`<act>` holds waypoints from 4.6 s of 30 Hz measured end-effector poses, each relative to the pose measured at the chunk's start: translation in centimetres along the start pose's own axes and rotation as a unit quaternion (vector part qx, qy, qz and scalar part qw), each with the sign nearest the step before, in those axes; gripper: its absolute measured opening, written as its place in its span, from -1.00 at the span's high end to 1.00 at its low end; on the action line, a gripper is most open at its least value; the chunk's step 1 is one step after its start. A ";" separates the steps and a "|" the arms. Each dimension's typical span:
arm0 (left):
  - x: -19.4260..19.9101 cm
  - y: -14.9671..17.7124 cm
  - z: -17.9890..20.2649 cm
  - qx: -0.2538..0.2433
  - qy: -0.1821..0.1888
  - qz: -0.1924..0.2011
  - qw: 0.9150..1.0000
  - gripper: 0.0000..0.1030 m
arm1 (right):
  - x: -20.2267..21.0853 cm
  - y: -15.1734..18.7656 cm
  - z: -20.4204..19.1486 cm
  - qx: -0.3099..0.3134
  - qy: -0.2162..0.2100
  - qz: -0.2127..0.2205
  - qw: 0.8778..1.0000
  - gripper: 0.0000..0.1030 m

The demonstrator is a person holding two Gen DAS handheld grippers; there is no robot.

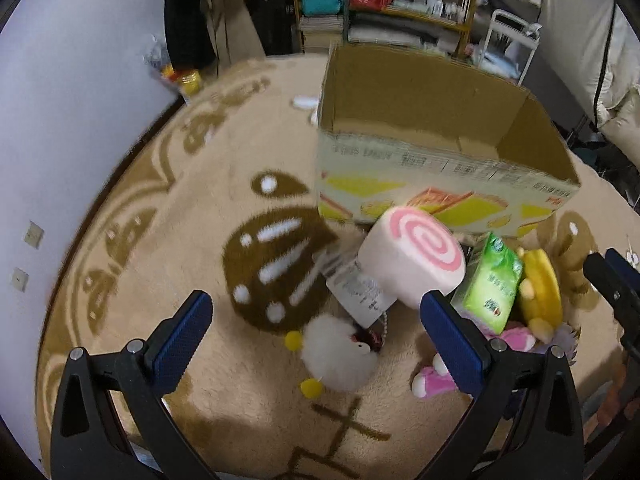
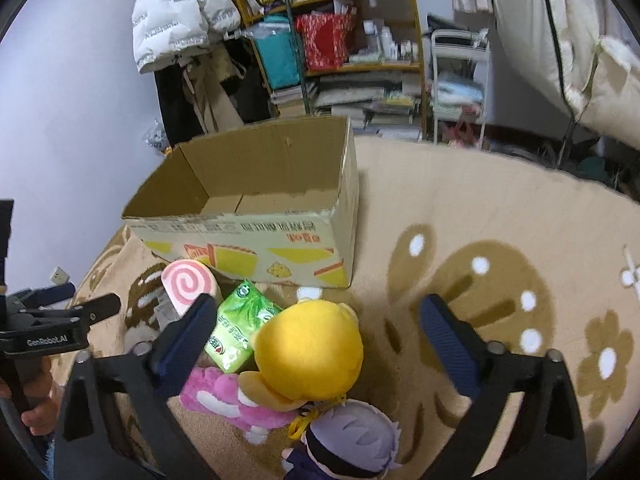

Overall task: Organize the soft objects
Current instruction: 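Grasp the yellow plush with the right gripper while the left gripper grasps the white fluffy plush, then lift the yellow plush with the right gripper while the left gripper lifts the white fluffy plush over the box, then open the left gripper to drop the white plush into the box while the right gripper drops the yellow plush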

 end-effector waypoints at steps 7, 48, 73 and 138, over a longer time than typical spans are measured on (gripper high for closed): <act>-3.5 1.1 -0.6 0.020 0.018 -0.057 0.998 -0.99 | -3.1 1.0 0.6 -0.018 -0.019 -0.044 0.999 -0.88; -1.8 1.7 -0.8 0.054 0.050 -0.031 0.997 0.34 | -1.0 1.3 -0.6 -0.009 -0.079 -0.031 0.996 0.23; 10.9 -0.4 1.9 0.010 0.047 0.192 0.980 0.34 | 7.0 -3.3 -3.2 0.030 -0.089 0.131 0.987 0.28; 1.5 -10.6 7.4 -0.086 0.026 0.200 0.976 -0.23 | -4.0 -9.8 -3.5 0.035 -0.113 0.091 0.989 0.19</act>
Point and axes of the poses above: each gripper's, at about its wrist camera, not at the fingertips, and x roughly against the way its jaws point, z to its right, y to its underside, the point moved 8 cm from there along -x, roughly the way its jaws point, and after that the axes turned 7 degrees about y, right-handed, at the moved point
